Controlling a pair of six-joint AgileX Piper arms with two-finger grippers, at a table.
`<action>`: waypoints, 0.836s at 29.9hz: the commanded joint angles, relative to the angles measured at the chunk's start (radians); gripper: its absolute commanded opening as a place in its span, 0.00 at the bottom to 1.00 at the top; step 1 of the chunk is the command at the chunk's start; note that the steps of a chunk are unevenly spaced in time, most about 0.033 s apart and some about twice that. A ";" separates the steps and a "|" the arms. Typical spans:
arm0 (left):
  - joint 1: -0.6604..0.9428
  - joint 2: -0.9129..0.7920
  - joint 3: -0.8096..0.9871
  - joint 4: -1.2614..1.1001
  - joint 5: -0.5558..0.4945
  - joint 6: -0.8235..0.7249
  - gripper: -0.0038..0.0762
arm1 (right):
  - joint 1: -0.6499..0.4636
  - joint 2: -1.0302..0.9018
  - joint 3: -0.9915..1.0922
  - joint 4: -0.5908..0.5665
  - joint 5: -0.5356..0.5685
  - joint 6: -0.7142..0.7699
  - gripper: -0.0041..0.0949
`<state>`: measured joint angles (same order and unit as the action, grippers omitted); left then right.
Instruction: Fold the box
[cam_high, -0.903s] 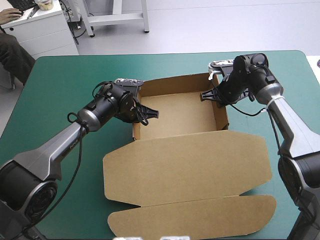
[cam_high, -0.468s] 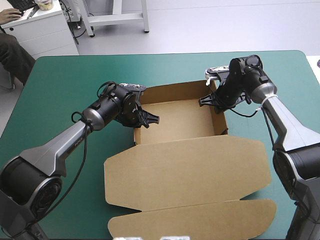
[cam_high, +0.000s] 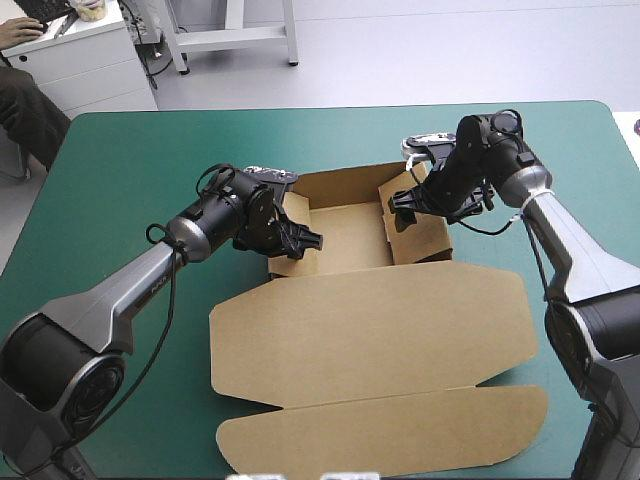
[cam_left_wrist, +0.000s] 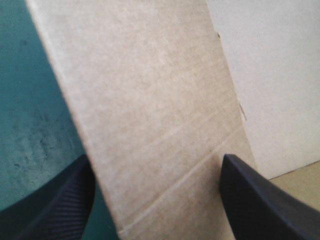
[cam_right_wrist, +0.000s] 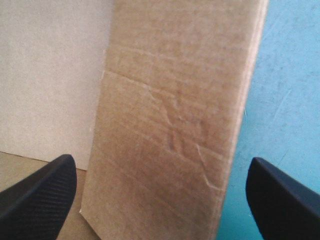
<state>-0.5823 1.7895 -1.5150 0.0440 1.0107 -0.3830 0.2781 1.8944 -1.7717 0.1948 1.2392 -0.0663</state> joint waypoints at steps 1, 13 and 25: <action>-0.005 -0.049 -0.034 0.004 -0.025 -0.001 0.68 | -0.002 -0.057 -0.026 0.013 0.009 -0.012 0.91; -0.005 -0.238 -0.034 0.139 -0.082 0.002 0.68 | -0.004 -0.130 -0.084 0.005 0.013 -0.040 0.91; -0.005 -0.592 -0.034 0.244 0.236 0.181 0.36 | -0.004 -0.184 -0.094 -0.035 0.013 -0.061 0.91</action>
<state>-0.5823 1.2814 -1.5173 0.2881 1.1386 -0.2771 0.2781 1.7604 -1.8334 0.1642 1.2433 -0.1177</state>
